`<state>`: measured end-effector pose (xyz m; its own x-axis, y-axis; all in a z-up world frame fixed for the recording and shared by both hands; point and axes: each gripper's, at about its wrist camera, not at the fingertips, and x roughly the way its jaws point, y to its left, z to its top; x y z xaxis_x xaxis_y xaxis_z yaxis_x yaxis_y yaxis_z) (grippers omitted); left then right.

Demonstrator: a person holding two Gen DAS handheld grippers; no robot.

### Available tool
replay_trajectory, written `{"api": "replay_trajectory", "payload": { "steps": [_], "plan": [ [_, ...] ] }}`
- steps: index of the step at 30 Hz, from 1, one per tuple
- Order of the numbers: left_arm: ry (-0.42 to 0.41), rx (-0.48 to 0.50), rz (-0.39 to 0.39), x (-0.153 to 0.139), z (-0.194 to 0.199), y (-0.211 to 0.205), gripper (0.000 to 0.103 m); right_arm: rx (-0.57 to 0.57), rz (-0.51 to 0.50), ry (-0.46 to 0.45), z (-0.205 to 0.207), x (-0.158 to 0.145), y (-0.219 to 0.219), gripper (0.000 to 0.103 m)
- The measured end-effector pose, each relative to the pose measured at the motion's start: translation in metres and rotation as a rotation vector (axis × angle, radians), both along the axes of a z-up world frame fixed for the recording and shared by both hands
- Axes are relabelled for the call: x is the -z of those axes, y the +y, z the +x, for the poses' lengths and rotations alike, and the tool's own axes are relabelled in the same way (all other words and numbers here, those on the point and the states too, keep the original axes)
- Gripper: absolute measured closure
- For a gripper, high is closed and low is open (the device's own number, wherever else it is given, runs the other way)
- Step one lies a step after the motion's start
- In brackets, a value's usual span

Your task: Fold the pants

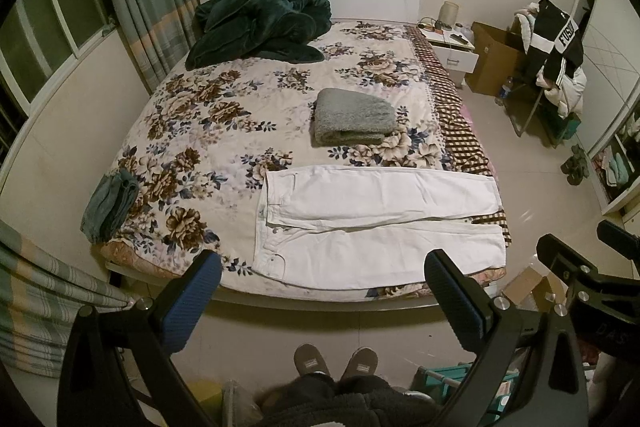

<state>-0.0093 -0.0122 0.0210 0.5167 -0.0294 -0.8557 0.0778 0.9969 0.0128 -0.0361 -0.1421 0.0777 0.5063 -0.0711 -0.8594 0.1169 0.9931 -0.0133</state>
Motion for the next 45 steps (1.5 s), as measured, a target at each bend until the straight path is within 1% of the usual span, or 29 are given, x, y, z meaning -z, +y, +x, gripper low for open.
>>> {"api": "replay_trajectory", "payload": {
  "steps": [14, 16, 18, 21, 26, 28, 32, 34, 35, 36, 38, 40, 42, 44, 45],
  "plan": [
    [0.003, 0.0, 0.004, -0.004, 0.001, -0.003, 0.0, -0.001, 0.007, 0.005, -0.005, 0.005, 0.006, 0.0],
    [0.003, -0.001, 0.002, -0.003, 0.0, -0.002, 0.0, -0.007, 0.013, 0.011, -0.008, 0.017, -0.002, 0.0],
    [0.007, -0.005, 0.001, -0.005, 0.0, -0.007, 0.0, -0.008, 0.017, 0.017, -0.009, 0.021, -0.003, 0.0],
    [0.003, -0.007, 0.0, -0.004, -0.001, -0.004, 0.0, -0.002, 0.025, 0.025, -0.005, 0.03, -0.02, 0.0],
    [-0.058, -0.078, 0.022, 0.003, 0.027, -0.009, 0.0, 0.046, 0.046, 0.027, 0.02, 0.057, -0.051, 0.0],
    [-0.079, -0.137, 0.042, 0.018, 0.052, -0.007, 0.0, 0.072, 0.06, 0.038, 0.039, 0.074, -0.07, 0.0],
    [-0.057, -0.22, 0.061, 0.059, 0.095, -0.004, 0.0, 0.16, 0.084, 0.051, 0.085, 0.117, -0.104, 0.0],
    [-0.008, -0.249, 0.059, 0.088, 0.122, -0.004, 0.0, 0.228, 0.098, 0.078, 0.118, 0.146, -0.124, 0.0],
    [0.034, -0.273, 0.061, 0.109, 0.142, -0.001, 0.0, 0.254, 0.107, 0.086, 0.13, 0.158, -0.135, 0.0],
    [0.075, -0.287, 0.048, 0.126, 0.158, 0.002, 0.0, 0.295, 0.125, 0.113, 0.148, 0.178, -0.145, 0.0],
    [0.12, -0.32, 0.034, 0.154, 0.185, 0.006, 0.0, 0.36, 0.177, 0.147, 0.18, 0.21, -0.169, 0.0],
    [0.174, -0.362, 0.031, 0.196, 0.224, 0.012, 0.0, 0.445, 0.172, 0.173, 0.216, 0.252, -0.192, 0.0],
    [0.222, -0.392, 0.019, 0.231, 0.254, 0.016, 0.0, 0.482, 0.186, 0.197, 0.244, 0.286, -0.208, 0.0],
    [0.268, -0.415, 0.013, 0.268, 0.287, 0.02, 0.0, 0.534, 0.184, 0.248, 0.282, 0.335, -0.227, 0.0],
    [0.288, -0.431, 0.012, 0.288, 0.304, 0.022, 0.0, 0.548, 0.187, 0.265, 0.295, 0.35, -0.232, 0.0]
  ]
}}
